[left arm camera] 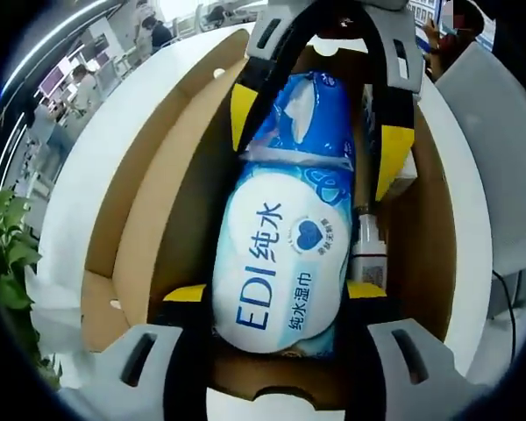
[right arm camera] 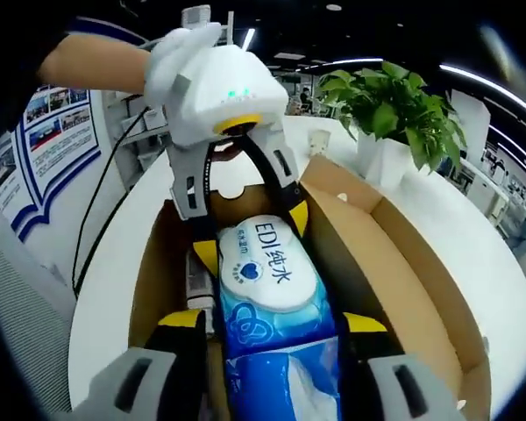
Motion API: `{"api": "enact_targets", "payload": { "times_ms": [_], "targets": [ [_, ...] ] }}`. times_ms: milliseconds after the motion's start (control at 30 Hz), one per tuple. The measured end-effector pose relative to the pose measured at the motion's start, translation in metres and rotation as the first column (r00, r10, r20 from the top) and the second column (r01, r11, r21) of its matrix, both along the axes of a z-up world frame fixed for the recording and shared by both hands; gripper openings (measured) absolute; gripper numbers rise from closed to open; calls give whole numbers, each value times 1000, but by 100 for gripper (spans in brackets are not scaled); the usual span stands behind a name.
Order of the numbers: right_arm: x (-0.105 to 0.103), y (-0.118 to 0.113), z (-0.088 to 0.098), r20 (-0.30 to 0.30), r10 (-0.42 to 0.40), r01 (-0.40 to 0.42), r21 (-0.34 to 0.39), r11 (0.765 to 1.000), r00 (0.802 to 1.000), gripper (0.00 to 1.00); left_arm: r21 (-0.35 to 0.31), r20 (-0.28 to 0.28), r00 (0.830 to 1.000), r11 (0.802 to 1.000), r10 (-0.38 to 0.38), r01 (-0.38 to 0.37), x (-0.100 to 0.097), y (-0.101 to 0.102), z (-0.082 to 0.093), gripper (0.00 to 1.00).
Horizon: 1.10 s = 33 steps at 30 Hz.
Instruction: Operate the shoe box by opening the lid, removing the specified soft item, and placing it in the target area until the item is outside and the box remains undamaged.
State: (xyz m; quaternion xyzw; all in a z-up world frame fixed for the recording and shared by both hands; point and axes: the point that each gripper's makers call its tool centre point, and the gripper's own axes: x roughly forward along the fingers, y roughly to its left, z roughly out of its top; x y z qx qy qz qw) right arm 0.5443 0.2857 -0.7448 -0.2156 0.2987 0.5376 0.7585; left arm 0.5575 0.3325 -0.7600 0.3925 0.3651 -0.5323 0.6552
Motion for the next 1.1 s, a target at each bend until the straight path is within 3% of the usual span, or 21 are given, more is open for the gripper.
{"api": "enact_targets", "payload": {
  "times_ms": [233,367,900,1033,1100],
  "targets": [
    [4,12,-10,-15,16,-16,-23,1000,1000,58,9,-2,1000,1000,-12,12,0,0,-1,58],
    [9,16,-14,8,36,-36,-52,998,999,57,27,0,1000,999,-18,18,-1,-1,-2,58],
    [11,21,-28,6,94,-93,-84,992,996,56,43,-5,999,998,-34,34,-1,-2,-5,58],
    [11,23,-33,15,113,-111,-110,988,993,56,38,-7,998,998,-58,59,0,-9,-18,61],
    [12,22,-34,16,117,-114,-109,988,993,55,25,-11,998,998,-64,64,0,-8,-15,61]
  ]
}}
